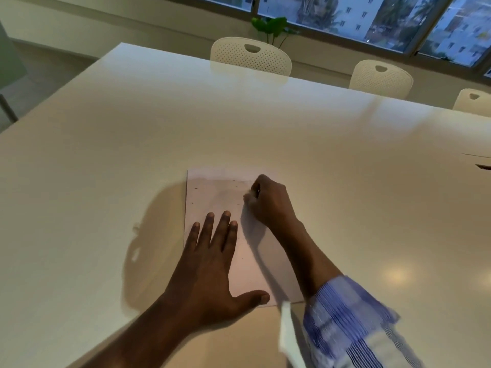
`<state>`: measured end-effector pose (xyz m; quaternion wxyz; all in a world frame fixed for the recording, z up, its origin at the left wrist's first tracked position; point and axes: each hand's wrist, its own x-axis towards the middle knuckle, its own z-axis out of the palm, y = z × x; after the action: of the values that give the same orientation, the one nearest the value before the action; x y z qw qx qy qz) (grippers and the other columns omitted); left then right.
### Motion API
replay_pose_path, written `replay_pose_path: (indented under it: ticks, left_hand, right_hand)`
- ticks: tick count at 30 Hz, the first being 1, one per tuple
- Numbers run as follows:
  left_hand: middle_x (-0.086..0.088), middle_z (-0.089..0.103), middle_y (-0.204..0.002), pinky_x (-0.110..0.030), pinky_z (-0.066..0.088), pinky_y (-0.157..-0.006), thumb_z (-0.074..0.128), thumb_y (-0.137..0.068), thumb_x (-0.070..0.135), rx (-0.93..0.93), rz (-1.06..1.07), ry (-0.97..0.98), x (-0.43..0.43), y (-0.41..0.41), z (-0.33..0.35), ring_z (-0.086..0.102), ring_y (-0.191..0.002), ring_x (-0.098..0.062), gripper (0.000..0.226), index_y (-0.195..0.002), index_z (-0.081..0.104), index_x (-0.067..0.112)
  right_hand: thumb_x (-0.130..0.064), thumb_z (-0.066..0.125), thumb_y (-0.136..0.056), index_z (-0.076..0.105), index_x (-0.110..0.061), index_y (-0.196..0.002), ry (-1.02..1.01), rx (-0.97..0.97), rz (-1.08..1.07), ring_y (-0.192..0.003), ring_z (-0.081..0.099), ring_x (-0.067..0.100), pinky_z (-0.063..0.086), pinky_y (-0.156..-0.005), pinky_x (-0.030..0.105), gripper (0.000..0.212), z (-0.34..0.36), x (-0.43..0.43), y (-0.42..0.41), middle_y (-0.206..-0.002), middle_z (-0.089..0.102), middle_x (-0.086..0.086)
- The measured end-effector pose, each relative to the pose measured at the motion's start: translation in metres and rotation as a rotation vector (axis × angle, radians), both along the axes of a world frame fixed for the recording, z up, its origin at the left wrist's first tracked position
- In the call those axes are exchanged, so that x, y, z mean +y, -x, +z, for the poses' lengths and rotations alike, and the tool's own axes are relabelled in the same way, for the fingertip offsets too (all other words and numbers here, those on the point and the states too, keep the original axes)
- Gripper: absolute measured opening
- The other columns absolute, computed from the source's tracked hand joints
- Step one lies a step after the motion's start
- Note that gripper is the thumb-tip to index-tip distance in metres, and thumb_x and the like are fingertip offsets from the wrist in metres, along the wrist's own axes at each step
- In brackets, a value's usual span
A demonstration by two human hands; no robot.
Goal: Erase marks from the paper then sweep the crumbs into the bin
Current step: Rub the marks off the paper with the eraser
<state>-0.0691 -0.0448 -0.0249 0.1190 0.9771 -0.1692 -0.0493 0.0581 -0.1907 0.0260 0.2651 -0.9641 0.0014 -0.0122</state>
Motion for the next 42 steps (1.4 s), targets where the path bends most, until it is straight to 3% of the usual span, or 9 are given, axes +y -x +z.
replay_pose_path:
  ticks: [3,6,10,16,21,27,31,37,42]
  left_hand:
    - [0.000,-0.047,-0.158,-0.053,-0.010,-0.126,0.002,-0.058,0.108,-0.003,0.001,0.014,-0.001,0.000,0.000,-0.044,-0.145,-0.024,0.132,-0.152,-0.035,0.022]
    - [-0.003,-0.042,-0.160,-0.053,-0.007,-0.126,0.002,-0.060,0.107,-0.022,0.000,0.009,-0.001,0.001,-0.002,-0.041,-0.147,-0.026,0.133,-0.155,-0.028,0.019]
    - [-0.002,-0.038,-0.163,-0.054,-0.005,-0.127,0.005,-0.062,0.106,-0.038,-0.002,0.044,0.001,0.001,-0.004,-0.037,-0.149,-0.025,0.131,-0.157,-0.022,0.020]
    - [0.001,-0.044,-0.159,-0.053,-0.009,-0.126,0.008,-0.060,0.108,-0.029,0.008,0.037,0.000,-0.001,-0.005,-0.042,-0.147,-0.024,0.133,-0.154,-0.031,0.023]
    - [-0.002,-0.039,-0.162,-0.053,-0.006,-0.127,0.008,-0.061,0.107,-0.040,0.002,0.019,0.000,0.000,-0.004,-0.037,-0.149,-0.026,0.133,-0.156,-0.027,0.021]
    - [-0.006,-0.033,-0.165,-0.054,-0.001,-0.126,0.003,-0.062,0.106,-0.046,0.004,0.010,0.000,-0.001,-0.002,-0.032,-0.152,-0.028,0.133,-0.159,-0.019,0.017]
    - [-0.005,-0.033,-0.165,-0.053,-0.005,-0.127,0.008,-0.064,0.106,-0.045,-0.004,0.014,0.002,0.001,-0.002,-0.034,-0.151,-0.026,0.133,-0.159,-0.020,0.017]
    - [-0.003,-0.041,-0.161,-0.053,-0.007,-0.127,0.005,-0.061,0.107,-0.031,0.004,-0.020,0.001,-0.001,-0.001,-0.039,-0.148,-0.026,0.133,-0.156,-0.029,0.020]
    - [-0.006,-0.032,-0.165,-0.054,-0.003,-0.127,0.002,-0.062,0.106,-0.048,0.000,-0.006,0.002,0.000,-0.001,-0.032,-0.152,-0.028,0.133,-0.160,-0.017,0.017]
  right_hand:
    - [-0.023,0.064,-0.096,0.062,-0.011,-0.104,0.032,0.045,0.036,-0.085,0.062,0.021,0.050,-0.069,0.028,0.015,0.007,-0.006,0.005,-0.103,0.069,0.008]
    - [-0.030,0.064,-0.095,0.059,-0.024,-0.093,0.060,0.081,0.088,-0.071,0.062,0.006,0.052,-0.060,0.019,0.008,-0.001,-0.027,0.064,-0.090,0.068,-0.003]
    - [-0.034,0.064,-0.093,0.056,-0.028,-0.088,0.089,-0.015,0.065,-0.065,0.059,0.002,0.050,-0.056,0.019,0.012,-0.012,-0.033,0.095,-0.077,0.063,-0.011]
    - [-0.022,0.061,-0.097,0.061,-0.010,-0.100,0.065,-0.049,-0.020,-0.079,0.061,0.022,0.044,-0.057,0.026,0.012,-0.002,-0.009,-0.007,-0.100,0.070,0.012]
    - [-0.027,0.063,-0.097,0.063,-0.011,-0.103,0.075,0.049,0.050,-0.087,0.066,0.023,0.058,-0.075,0.035,0.017,0.011,-0.021,0.025,-0.103,0.070,0.010]
    - [-0.031,0.063,-0.094,0.055,-0.027,-0.085,0.058,0.048,0.071,-0.063,0.059,0.006,0.038,-0.050,0.016,0.012,0.003,-0.038,0.140,-0.074,0.063,-0.009]
    - [-0.023,0.058,-0.097,0.059,-0.016,-0.096,0.075,-0.028,0.017,-0.070,0.062,0.016,0.048,-0.056,0.020,0.007,-0.002,-0.025,0.072,-0.086,0.066,0.002]
    - [-0.019,0.060,-0.096,0.063,-0.007,-0.104,0.124,0.000,-0.016,-0.091,0.065,0.030,0.058,-0.077,0.041,0.015,0.010,-0.015,-0.003,-0.105,0.070,0.014]
    - [-0.031,0.065,-0.093,0.061,-0.022,-0.090,0.064,0.046,0.085,-0.069,0.065,0.013,0.052,-0.058,0.023,0.010,0.005,-0.039,0.100,-0.084,0.070,-0.001]
